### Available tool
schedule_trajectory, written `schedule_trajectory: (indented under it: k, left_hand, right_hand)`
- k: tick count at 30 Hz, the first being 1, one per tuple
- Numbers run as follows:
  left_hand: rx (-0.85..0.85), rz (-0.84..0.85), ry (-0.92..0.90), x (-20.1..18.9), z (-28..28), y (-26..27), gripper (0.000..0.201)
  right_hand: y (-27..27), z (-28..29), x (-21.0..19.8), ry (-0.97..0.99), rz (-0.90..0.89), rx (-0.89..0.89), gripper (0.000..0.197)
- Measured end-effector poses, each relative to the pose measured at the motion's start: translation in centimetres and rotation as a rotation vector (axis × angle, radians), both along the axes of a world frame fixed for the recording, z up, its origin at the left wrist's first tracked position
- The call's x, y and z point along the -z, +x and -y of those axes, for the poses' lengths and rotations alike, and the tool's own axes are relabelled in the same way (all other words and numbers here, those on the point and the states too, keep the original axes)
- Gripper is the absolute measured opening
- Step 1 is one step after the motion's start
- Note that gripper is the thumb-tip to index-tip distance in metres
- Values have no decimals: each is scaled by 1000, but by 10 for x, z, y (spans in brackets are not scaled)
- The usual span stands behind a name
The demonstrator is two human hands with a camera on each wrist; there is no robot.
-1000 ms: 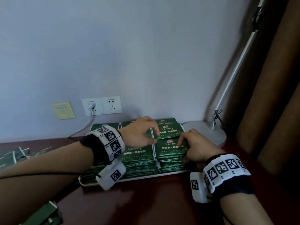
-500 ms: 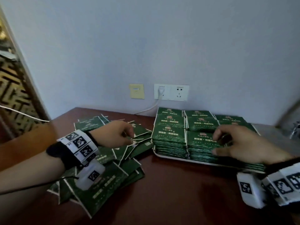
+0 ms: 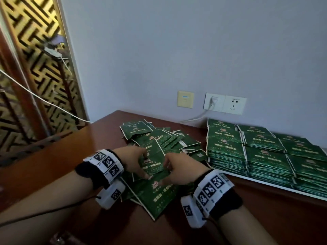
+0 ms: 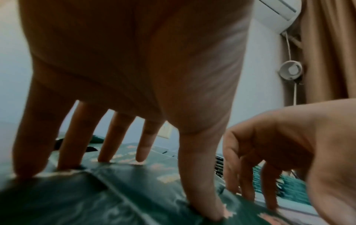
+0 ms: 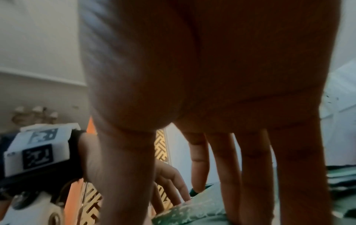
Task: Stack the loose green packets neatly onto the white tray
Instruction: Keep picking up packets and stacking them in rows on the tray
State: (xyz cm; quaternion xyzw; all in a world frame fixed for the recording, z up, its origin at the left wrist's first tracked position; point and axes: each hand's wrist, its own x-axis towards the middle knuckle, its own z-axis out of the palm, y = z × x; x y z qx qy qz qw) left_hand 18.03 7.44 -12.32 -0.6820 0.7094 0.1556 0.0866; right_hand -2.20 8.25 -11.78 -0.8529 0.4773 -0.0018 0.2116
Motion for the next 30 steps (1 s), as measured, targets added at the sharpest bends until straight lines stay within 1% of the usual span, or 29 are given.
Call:
schedule_trajectory:
  k: [1, 4, 7, 10, 14, 16, 17, 20, 24, 26, 29, 30]
  left_hand:
    - [-27, -31, -17, 3, -1, 3, 85]
    - [-127, -110, -32, 8, -6, 16, 113]
    - [-190, -153, -9, 9, -6, 25, 120]
    - [-230, -195, 13, 9, -5, 29, 121]
    - [-252, -273, 3, 13, -3, 30, 112]
    - [-253, -324, 11, 14, -1, 30, 108]
    - [-258, -346, 17, 15, -1, 30, 107]
    - [-285, -401, 20, 14, -2, 31, 106]
    - [-393, -521, -88, 19, -4, 36, 89]
    - [-441, -608, -128, 25, -3, 38, 82]
    - [-495, -726, -181, 29, -3, 39, 74]
    - [-527, -798, -192, 30, -3, 40, 72]
  right_hand:
    - [7, -1, 5, 16, -29, 11, 59]
    - [12, -2, 10, 16, -94, 36, 70]
    - [9, -1, 10, -22, -115, 35, 70]
    - [11, -1, 11, 8, -104, 8, 69]
    - [8, 4, 11, 61, 11, -17, 78]
    - [4, 5, 13, 121, 86, -31, 83]
    - [2, 5, 14, 166, 126, -28, 82]
    - [-2, 6, 20, 266, 220, -7, 69]
    - [-7, 10, 19, 247, 366, 78, 45]
    - [-11, 13, 17, 209, 382, 96, 42]
    - [-20, 14, 13, 145, 314, 80, 53]
    - [-25, 15, 10, 124, 293, 72, 56]
